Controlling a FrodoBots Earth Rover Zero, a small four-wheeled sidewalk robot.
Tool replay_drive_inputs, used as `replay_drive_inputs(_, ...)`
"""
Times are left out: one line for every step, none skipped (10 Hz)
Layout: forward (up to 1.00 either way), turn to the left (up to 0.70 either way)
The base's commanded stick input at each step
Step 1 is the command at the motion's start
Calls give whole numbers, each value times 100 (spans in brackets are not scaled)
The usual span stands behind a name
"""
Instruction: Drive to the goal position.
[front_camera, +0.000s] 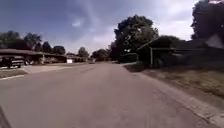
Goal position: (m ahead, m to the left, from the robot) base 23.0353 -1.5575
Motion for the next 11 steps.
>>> replay_drive_inputs(70,3)
replay_drive_inputs(70,3)
replay_drive_inputs(70,3)
replay_drive_inputs(70,3)
replay_drive_inputs(70,3)
replay_drive_inputs(70,3)
replay_drive_inputs(70,3)
replay_drive_inputs(70,3)
replay_drive_inputs(70,3)
replay_drive_inputs(70,3)
replay_drive_inputs(70,3)
